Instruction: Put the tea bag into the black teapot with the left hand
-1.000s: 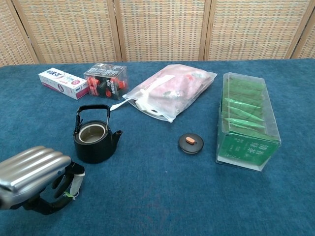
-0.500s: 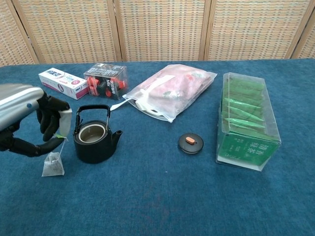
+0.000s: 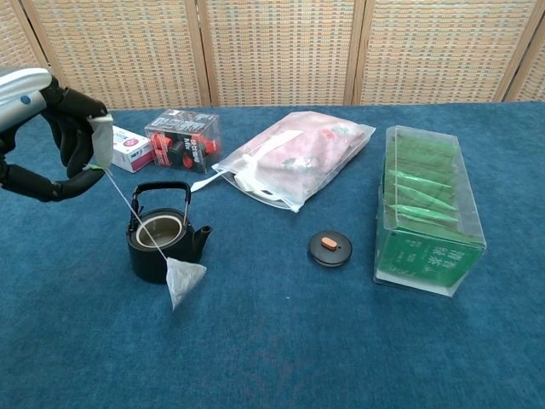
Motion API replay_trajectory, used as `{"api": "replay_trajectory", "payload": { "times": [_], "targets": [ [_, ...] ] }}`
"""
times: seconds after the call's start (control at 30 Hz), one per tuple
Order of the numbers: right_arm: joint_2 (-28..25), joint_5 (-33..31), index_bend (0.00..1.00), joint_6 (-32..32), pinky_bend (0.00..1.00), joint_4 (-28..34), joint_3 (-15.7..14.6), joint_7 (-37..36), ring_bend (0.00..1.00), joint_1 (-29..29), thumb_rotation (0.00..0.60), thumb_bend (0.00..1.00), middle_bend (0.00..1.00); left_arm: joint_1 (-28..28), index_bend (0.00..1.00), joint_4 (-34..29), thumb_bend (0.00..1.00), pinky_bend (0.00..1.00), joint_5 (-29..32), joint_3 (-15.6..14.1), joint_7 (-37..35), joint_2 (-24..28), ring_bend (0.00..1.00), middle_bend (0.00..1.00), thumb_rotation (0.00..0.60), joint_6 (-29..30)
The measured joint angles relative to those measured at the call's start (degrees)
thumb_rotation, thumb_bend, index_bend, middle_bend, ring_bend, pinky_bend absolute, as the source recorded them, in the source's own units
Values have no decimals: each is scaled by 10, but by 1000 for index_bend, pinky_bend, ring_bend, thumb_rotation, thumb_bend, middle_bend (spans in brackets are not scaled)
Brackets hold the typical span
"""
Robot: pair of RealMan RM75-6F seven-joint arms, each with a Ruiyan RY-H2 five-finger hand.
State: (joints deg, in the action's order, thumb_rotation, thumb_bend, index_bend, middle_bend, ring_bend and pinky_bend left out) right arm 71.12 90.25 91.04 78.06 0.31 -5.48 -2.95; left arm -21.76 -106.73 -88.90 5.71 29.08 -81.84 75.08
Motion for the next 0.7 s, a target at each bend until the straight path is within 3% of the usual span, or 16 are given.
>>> {"api": "replay_trajectory", "payload": {
  "times": [0.13,0.7],
  "targets": [
    [0,-1,91,-2,84,-1,1,0,0,1,600,71,134,-14,632,-6,470,446,10,22,5,3,566,689,600,-2],
    [-1,-2,92,-6,83,4,0,4,0,2,600,71,134,-46,633,-1,470,446,45,60,19,2,566,689,600,-9]
  ]
}}
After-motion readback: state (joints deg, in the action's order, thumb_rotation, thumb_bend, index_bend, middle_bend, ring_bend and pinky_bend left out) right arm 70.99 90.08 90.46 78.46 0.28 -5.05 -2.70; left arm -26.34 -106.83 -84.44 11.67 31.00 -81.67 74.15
